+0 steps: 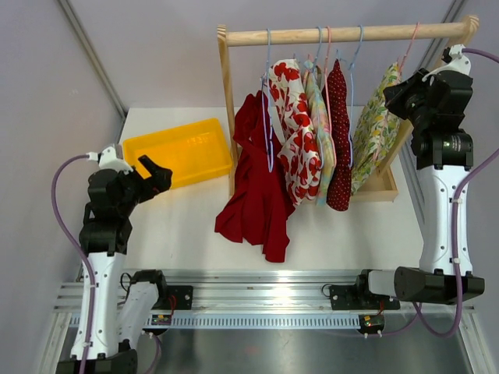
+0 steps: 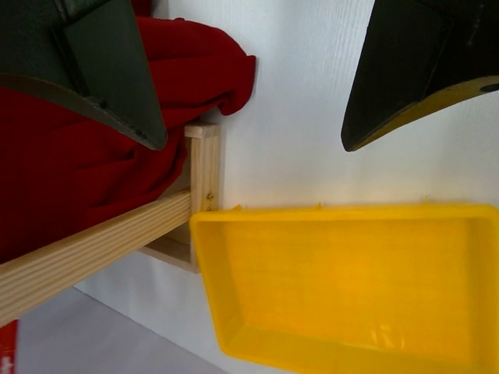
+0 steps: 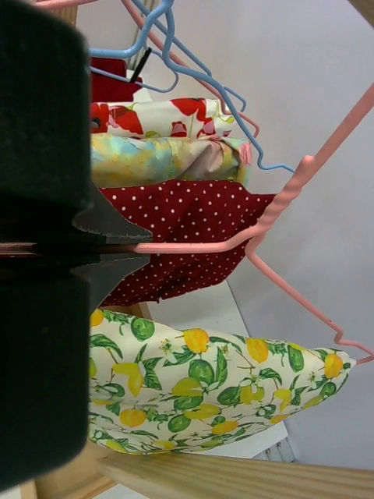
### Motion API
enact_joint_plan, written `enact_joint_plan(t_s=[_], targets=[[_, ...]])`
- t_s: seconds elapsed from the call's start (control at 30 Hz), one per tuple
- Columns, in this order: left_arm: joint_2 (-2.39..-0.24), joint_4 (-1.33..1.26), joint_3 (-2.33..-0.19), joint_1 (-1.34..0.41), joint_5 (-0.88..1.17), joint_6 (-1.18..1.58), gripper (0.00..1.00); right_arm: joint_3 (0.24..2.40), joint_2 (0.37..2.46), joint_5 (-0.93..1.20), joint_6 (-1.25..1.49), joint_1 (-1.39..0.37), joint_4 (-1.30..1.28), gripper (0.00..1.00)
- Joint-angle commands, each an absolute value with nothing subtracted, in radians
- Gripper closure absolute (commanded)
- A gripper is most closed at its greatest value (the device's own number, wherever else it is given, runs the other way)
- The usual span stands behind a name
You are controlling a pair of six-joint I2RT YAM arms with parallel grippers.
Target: Remove the skirt from the hanger
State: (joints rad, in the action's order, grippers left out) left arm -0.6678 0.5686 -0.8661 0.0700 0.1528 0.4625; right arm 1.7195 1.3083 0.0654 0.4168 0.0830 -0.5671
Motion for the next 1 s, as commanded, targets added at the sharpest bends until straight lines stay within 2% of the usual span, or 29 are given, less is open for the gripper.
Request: enact_joint_plan(t_s=[0.0,0.2,0.33,0.5,0.53,0.67,0.97], targets=[[-0.728,0.48,-1.081,-0.039,0.149,0.416,0.01,1.856,1.313,0.069,0.416,0.083,-0.59,1.0],[-0.932,0.509,-1.458,-0.349,0.035,0.325,0.01,2.026,1.305,0.058,0.422,0.083,-0.679,1.0],[-1.072,0.531,-1.659,-0.517,0.057,0.298,0.01,2.026,1.244,0.066,0.417,0.083,-0.713,1.0],[-1.268,0.638,-1.932,-0.868,0.003,0.181,0.01,1.956,1.134,0.075,0.411,0.083,-0.771,1.0],[-1.314,0.643,-1.959,-0.92,-0.064,0.166,0.01,1.948,1.117,0.081,0.414,0.083,-0.794,1.0],[-1.435,0.644,-2.029,-1.13,-0.095,0.112,0.01,1.866,1.004,0.164,0.445,0.083,-0.813,1.0],[-1.575,0.554,-1.965,-1.359,-0.104,0.091,0.01,1.792,0.81,0.213,0.483,0.083,-0.907,1.0]])
